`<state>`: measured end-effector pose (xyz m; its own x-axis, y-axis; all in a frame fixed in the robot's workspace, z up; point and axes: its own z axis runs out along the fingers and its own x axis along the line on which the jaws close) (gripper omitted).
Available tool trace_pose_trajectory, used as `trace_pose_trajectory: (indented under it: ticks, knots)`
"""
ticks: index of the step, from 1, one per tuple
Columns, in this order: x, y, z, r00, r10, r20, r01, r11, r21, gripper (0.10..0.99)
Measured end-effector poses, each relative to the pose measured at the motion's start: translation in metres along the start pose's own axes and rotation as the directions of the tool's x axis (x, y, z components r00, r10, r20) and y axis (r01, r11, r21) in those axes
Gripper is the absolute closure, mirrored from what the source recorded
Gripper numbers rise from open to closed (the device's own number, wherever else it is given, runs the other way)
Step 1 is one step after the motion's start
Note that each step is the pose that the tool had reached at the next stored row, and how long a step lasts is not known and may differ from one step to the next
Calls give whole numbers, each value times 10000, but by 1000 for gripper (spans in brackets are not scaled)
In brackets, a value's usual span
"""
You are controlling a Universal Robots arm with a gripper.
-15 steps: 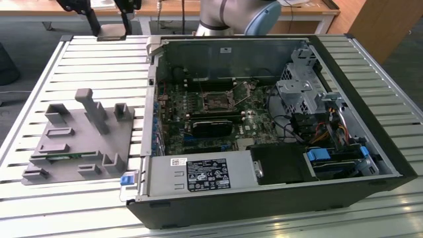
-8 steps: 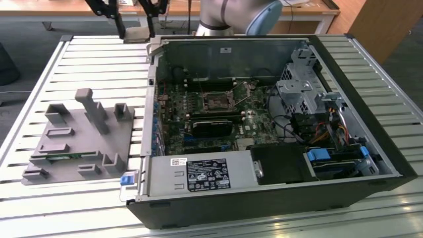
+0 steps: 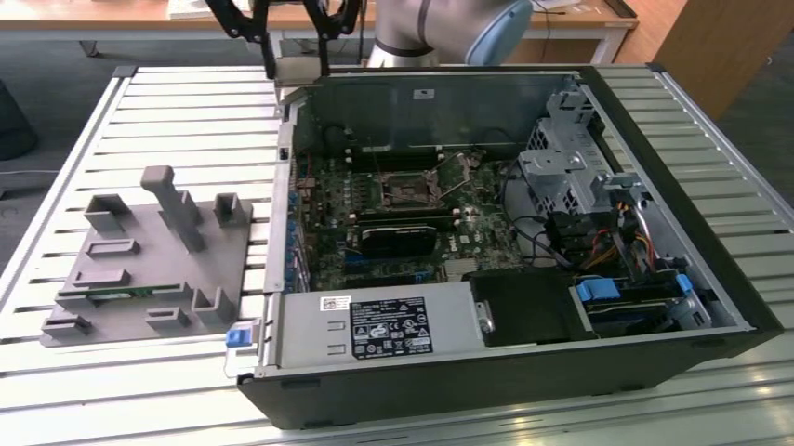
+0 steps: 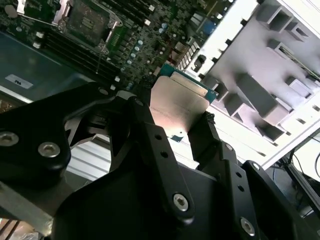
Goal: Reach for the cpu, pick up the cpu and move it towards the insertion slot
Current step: 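Pick up the cpu and move it towards the insertion slot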
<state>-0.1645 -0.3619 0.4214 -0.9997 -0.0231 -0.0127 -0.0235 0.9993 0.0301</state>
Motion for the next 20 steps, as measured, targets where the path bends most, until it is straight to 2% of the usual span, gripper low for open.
trace_pose_trajectory:
  ticks: [7, 20]
  knots:
    - [-319, 16, 54, 10000, 0, -1, 0, 10000, 0, 541]
    - [-908, 113, 178, 10000, 2, 0, -2, 10000, 0, 541]
